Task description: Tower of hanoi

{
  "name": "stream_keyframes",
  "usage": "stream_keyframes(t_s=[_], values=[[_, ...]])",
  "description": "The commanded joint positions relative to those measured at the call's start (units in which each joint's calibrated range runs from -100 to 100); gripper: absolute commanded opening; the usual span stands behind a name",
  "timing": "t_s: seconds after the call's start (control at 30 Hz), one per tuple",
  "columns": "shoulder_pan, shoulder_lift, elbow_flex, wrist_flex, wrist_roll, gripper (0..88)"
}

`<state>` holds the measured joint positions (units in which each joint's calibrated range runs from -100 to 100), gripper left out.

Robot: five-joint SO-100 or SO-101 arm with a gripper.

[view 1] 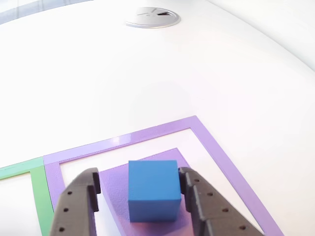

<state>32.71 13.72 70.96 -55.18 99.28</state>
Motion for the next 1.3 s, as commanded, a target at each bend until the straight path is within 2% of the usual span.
stream_keyframes(t_s=[0.0, 0.2, 0.33, 0.47, 0.67, 0.93, 1.07, 1.27], values=[[0.1, -6.0, -1.1, 3.5, 0.7, 17.7], [0.0, -16.4, -1.1, 14.5, 0.7, 17.7], [-0.2, -27.3, -1.6, 27.3, 0.7, 16.5], [-1.1, -42.3, -5.4, 51.2, 0.7, 11.9], [-6.0, -61.1, -18.9, 91.9, 0.7, 0.3], [-17.8, -71.0, -43.1, 129.3, 0.7, 0.0], [-25.0, -71.3, -57.1, 143.2, 0.7, 0.0], [-33.0, -72.0, -66.7, 152.9, 0.7, 0.0]])
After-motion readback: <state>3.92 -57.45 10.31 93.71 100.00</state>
